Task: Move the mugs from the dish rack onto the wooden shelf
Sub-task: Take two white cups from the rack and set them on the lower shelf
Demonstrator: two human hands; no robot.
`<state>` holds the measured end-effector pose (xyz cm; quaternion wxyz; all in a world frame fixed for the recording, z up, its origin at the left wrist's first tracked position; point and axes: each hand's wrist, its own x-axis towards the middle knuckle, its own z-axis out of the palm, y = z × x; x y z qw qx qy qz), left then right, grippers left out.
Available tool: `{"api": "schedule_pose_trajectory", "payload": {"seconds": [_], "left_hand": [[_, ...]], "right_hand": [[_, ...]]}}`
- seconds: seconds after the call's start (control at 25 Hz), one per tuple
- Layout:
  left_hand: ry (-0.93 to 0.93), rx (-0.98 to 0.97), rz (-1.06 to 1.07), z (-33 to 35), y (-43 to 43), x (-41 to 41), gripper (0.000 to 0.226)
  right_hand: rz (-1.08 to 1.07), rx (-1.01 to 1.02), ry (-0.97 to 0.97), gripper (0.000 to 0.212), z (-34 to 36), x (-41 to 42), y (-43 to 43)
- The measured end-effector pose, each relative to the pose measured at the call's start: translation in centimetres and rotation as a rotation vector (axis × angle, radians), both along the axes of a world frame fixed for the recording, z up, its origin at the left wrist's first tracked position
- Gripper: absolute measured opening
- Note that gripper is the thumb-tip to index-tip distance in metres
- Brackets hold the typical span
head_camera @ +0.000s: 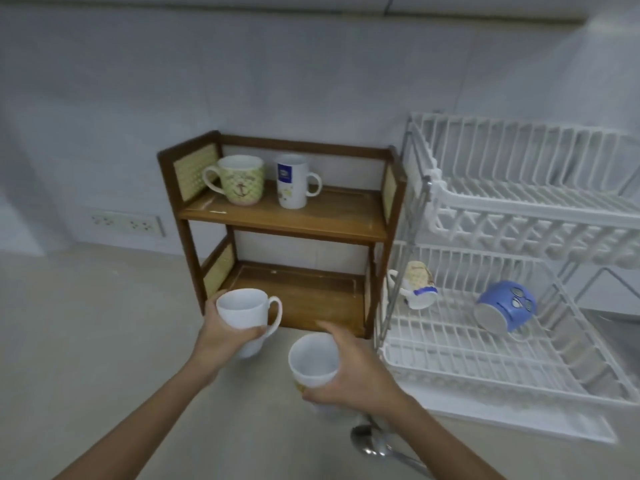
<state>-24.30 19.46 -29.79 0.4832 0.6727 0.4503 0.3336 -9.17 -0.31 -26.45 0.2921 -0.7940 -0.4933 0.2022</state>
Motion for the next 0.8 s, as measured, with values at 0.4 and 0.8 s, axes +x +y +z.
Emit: {"api": "schedule_pose_trajectory", "payload": {"seconds": [0.4, 0.8], "left_hand": [[0.027, 0.052, 0.159, -2.8, 11.9, 7.2, 0.103], [-0.003, 0.025, 0.153, -6.8, 15.1, 9.2, 0.11]], "right_hand": [[-0.229, -0.137, -0.069, 0.095, -1.1, 6.7, 19.2], [-0.255, -0.228, -0.039, 0.098, -4.0, 8.3, 24.5]]}}
